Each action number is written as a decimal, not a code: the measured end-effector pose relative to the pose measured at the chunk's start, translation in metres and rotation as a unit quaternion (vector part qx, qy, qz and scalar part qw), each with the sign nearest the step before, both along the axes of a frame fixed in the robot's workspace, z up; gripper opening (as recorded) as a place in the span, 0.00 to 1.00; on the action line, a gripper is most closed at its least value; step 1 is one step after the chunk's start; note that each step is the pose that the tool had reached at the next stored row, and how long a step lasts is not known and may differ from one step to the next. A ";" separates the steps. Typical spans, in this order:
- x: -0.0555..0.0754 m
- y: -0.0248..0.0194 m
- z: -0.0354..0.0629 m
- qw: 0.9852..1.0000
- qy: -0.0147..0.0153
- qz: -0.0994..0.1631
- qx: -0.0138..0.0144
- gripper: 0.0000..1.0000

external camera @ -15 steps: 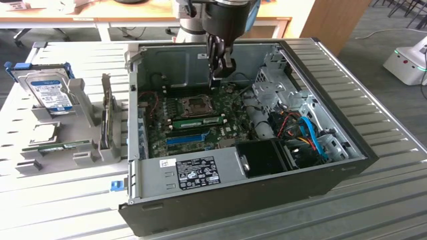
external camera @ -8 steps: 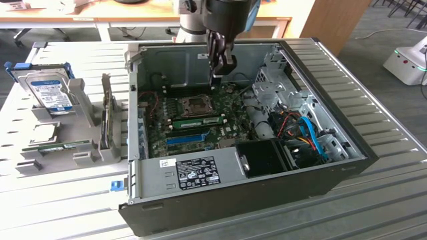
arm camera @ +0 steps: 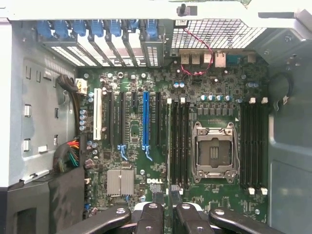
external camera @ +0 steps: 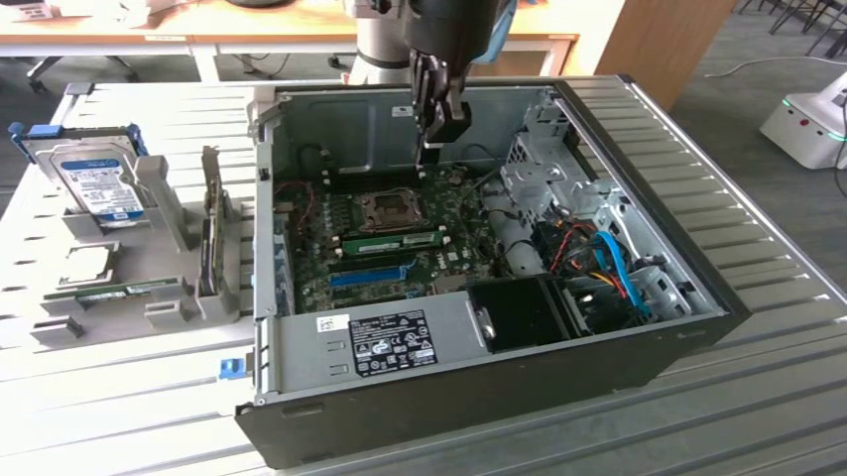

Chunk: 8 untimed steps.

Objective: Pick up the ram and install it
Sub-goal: 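Insert the ram into the slot, then press down the ram until it locks into place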

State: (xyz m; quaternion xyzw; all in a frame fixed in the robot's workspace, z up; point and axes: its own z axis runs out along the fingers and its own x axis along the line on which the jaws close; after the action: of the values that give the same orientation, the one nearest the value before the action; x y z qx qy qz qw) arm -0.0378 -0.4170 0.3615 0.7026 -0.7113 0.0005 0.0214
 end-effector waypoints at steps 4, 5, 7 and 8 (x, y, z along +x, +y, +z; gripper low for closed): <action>0.000 0.0000 0.0001 1.000 0.000 0.000 0.000 0.19; 0.000 0.0000 0.0001 1.000 0.000 0.000 0.000 0.19; 0.000 0.0000 0.0001 1.000 0.000 0.000 0.000 0.19; 0.000 0.0000 0.0001 1.000 0.000 0.000 0.000 0.19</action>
State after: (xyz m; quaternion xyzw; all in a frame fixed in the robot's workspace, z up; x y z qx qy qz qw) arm -0.0378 -0.4170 0.3616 0.7026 -0.7113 0.0006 0.0214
